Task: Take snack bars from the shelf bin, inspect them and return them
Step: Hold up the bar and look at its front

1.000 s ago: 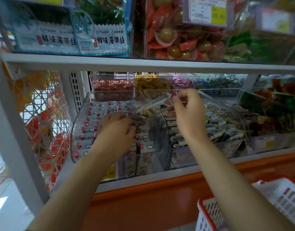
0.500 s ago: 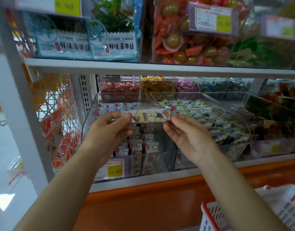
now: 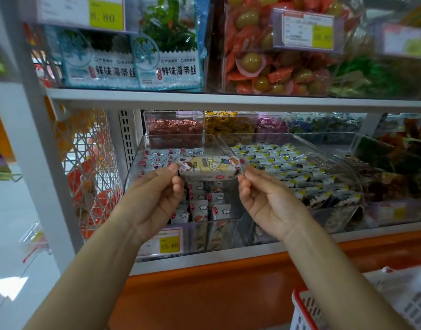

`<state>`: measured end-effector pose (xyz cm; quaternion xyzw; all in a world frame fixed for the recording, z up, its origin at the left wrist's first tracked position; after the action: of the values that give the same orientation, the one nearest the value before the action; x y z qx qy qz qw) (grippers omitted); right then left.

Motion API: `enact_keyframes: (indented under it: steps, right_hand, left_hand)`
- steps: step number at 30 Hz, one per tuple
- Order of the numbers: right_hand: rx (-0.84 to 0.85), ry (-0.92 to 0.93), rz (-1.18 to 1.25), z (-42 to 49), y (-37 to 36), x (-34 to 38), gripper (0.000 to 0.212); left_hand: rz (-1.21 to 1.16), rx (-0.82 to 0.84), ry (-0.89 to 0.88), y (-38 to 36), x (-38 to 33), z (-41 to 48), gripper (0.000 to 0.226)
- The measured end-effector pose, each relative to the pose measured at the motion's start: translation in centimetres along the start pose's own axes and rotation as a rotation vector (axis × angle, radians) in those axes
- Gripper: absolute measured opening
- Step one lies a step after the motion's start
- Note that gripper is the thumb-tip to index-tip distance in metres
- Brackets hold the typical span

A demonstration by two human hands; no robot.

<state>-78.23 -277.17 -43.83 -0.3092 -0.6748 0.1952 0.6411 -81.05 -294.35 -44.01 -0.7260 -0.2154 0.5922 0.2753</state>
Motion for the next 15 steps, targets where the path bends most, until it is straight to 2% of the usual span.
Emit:
enact_keyframes:
  steps: [5,9,12,15]
  right_hand:
    - [-0.042,0.159,-0.237,0.0,0.5,1.1,0.006]
    - [-0.041,0.29,-0.372,-0.2,0.3,1.9,0.011]
    - [-0.028,0.321,-0.395,-0.3,0.3,2.3,0.001]
    - [-0.016,0.316,-0.455,-0.2,0.1,2.3,0.011]
  left_hand:
    - [0.157,0.017,-0.091,0.0,-0.6,-0.2,0.004]
    - [0.301,0.056,-0.169,-0.3,-0.9,-0.3,0.005]
    - [0.449,0.064,-0.247,-0.6,-1.2,-0.5,0.026]
    - [0.605,0.022,-0.337,-0.6,-1.7,-0.8,0.024]
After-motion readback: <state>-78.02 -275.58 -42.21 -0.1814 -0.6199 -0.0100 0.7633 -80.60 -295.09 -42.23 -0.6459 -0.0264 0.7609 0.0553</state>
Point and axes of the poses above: each hand's wrist, its own z-axis towards the middle knuckle, its own y-axis out of the back of the hand, x = y × z, the point moved 9 cm from there along z, towards the middle knuckle, and after that the axes turned 7 degrees about -x, right-handed, at the moved point
